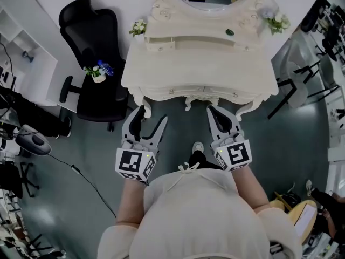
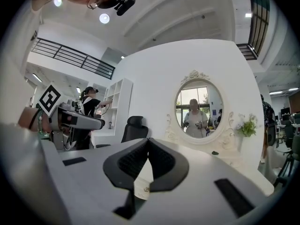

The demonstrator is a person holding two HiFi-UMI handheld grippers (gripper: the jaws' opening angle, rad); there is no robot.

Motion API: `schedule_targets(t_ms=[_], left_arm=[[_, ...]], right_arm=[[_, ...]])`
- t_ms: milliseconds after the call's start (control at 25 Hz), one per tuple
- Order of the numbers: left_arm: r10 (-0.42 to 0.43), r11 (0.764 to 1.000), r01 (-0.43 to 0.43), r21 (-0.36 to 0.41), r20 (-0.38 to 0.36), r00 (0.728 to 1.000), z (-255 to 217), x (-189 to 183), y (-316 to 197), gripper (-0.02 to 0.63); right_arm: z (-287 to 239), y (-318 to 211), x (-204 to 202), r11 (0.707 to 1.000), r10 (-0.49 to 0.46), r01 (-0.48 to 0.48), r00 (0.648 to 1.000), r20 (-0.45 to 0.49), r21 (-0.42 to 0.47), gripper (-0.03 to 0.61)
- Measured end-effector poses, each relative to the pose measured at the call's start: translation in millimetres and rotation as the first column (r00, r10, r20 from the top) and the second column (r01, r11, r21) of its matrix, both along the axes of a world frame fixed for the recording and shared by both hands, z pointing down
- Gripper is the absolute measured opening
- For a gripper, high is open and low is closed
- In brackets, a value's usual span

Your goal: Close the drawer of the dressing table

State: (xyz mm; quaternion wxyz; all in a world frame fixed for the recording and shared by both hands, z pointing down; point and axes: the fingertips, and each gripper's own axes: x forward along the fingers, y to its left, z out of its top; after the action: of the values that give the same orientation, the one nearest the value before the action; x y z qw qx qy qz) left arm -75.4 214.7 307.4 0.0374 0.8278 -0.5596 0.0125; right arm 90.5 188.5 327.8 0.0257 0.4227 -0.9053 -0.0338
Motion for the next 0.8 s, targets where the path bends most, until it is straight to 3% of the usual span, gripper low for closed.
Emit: schedule_targets(t_ms=[480,800], left_arm=[[-0.101,0.993,0.103,-0.051,0.035,0.994,17,57,-147,0.304],[-0.121,0.985,0.128,-0.119,0.062,0.991,45,56,-202,0.305]], right_arm=[[12,-162,63,0.997,-0.066,0.066,0.998,-0.002,-0.048,0.006],[32,-219,57,0.989,-0.107,0.105,0.994,-0.016,-0.104,0.006]])
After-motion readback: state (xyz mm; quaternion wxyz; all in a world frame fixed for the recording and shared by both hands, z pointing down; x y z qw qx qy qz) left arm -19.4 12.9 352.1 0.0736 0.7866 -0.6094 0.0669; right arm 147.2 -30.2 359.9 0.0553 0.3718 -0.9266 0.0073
